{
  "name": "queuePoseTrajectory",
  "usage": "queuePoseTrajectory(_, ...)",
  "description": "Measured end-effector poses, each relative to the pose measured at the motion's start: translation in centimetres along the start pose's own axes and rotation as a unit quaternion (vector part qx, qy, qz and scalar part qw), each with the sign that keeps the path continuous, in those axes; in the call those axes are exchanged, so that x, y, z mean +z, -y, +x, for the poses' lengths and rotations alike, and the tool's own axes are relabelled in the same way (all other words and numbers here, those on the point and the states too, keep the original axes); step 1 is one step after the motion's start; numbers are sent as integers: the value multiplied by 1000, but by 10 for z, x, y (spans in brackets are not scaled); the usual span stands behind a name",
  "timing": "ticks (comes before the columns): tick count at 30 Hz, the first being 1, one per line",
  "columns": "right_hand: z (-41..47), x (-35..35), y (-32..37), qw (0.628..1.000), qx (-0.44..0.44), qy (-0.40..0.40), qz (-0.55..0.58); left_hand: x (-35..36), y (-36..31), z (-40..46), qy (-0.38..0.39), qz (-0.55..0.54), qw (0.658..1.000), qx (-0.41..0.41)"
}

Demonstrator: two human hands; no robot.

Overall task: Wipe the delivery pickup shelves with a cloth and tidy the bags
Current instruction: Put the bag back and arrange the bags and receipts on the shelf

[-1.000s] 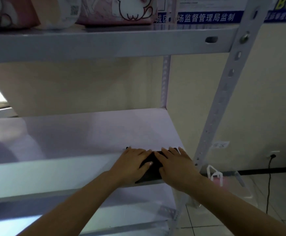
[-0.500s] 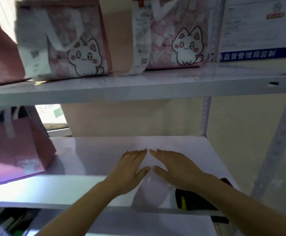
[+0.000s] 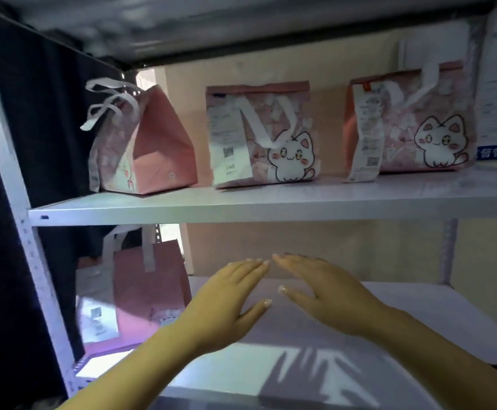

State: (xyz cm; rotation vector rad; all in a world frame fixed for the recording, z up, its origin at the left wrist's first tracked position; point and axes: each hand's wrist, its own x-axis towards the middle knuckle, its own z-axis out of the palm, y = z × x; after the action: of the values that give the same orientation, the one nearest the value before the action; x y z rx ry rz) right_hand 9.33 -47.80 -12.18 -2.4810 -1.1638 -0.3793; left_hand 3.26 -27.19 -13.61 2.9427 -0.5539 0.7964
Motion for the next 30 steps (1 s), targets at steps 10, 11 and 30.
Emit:
queuePoseTrajectory(10,45,-40,64,999,-41,2,3,-90,56,-20,-85,40,995,-40)
queuePoseTrajectory(11,46,-43,69,999,-52,9,-1,-96,60,-21,-91,36,994,-47)
queuePoseTrajectory(30,166,-87,116,994,-104,-27,-32,-173,192,11,-87,105,957,-257)
